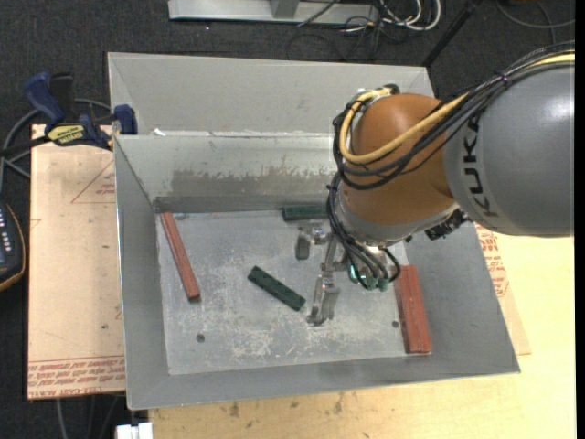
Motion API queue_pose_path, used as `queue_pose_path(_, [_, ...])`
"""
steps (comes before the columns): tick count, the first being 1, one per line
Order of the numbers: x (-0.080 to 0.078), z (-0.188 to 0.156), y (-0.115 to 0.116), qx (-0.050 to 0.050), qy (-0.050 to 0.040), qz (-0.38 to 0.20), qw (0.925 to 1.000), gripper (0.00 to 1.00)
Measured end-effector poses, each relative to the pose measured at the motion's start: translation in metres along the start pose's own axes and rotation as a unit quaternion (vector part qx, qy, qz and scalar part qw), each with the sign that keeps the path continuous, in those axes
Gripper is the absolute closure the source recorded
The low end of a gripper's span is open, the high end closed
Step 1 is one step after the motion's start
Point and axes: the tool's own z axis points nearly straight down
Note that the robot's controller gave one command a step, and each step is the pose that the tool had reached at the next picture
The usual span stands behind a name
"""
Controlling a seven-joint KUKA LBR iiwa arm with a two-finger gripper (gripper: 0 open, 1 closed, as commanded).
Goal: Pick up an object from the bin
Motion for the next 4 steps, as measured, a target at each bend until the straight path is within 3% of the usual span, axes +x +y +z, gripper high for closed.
queue_pose_path(1, [-0.019,0.136,0.008,0.000,-0.0012,0.093,0.9957,0.00])
queue_pose_path(2, [-0.019,0.101,0.006,-0.001,-0.0054,0.119,0.9929,0.00])
queue_pose_path(3, [-0.022,0.099,0.007,-0.001,-0.0041,0.180,0.9837,0.00])
queue_pose_path(4, [-0.027,0.133,0.011,-0.001,-0.0026,0.245,0.9694,0.00])
